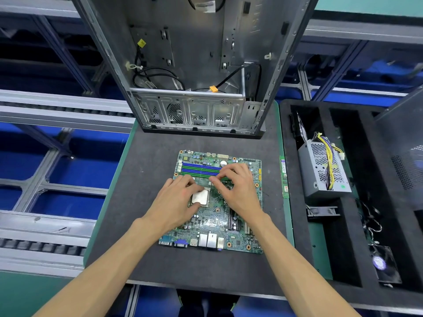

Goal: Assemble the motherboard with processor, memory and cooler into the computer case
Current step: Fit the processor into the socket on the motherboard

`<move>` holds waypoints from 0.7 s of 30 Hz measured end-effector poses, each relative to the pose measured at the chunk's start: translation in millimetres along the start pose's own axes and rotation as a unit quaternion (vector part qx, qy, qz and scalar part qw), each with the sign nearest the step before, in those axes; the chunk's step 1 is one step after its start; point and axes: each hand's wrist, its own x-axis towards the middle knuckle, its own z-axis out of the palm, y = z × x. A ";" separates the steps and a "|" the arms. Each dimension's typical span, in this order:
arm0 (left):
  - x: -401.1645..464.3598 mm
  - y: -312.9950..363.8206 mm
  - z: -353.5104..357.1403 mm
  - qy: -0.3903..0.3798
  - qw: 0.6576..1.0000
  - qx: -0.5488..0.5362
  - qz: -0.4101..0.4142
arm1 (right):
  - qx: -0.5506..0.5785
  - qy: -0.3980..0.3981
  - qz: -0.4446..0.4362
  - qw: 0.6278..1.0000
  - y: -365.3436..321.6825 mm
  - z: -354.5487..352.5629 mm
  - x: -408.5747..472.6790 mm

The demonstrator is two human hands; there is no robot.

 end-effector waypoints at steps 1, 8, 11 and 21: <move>0.4 -0.2 0.0 -0.001 1.000 -0.001 0.001 | -0.001 0.000 0.000 1.000 0.3 0.0 0.2; 1.0 0.0 2.3 -0.003 1.000 0.003 0.003 | 0.005 0.004 -0.003 1.000 -0.8 -0.4 0.1; 0.1 1.2 3.9 -0.002 1.000 0.004 0.001 | 0.005 0.005 -0.003 1.000 -1.3 -0.6 0.0; 1.5 0.1 2.9 -0.015 1.000 0.004 0.013 | 0.004 0.005 -0.004 1.000 -1.1 -0.2 -0.1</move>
